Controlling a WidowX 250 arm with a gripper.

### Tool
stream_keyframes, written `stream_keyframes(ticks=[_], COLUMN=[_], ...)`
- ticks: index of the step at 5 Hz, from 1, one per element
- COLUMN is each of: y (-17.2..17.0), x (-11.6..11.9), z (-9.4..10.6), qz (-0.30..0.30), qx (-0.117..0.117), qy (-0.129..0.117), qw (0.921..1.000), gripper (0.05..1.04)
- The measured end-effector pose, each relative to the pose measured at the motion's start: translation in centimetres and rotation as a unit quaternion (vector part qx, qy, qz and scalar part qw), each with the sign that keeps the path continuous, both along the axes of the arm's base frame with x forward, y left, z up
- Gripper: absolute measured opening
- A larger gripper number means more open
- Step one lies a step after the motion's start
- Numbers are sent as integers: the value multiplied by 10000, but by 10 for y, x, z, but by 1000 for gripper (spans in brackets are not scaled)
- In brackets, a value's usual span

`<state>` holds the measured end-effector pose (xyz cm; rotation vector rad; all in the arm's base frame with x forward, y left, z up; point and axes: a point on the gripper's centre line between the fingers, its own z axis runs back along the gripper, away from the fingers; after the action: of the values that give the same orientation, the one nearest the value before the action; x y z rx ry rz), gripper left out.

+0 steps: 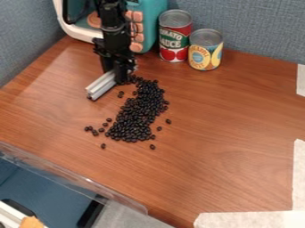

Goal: Sweep into pile

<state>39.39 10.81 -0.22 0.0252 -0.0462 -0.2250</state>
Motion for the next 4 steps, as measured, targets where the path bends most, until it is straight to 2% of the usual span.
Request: stream_keyframes(ticks=[2,3,4], y=[-41,-52,-52], x=[-4,-14,-26], z=[0,1,2], qz=[-534,-932,-1443], qx=[9,20,107], qy=[-61,-41,-31], qw=[9986,9956,9895], gripper=[378,378,378])
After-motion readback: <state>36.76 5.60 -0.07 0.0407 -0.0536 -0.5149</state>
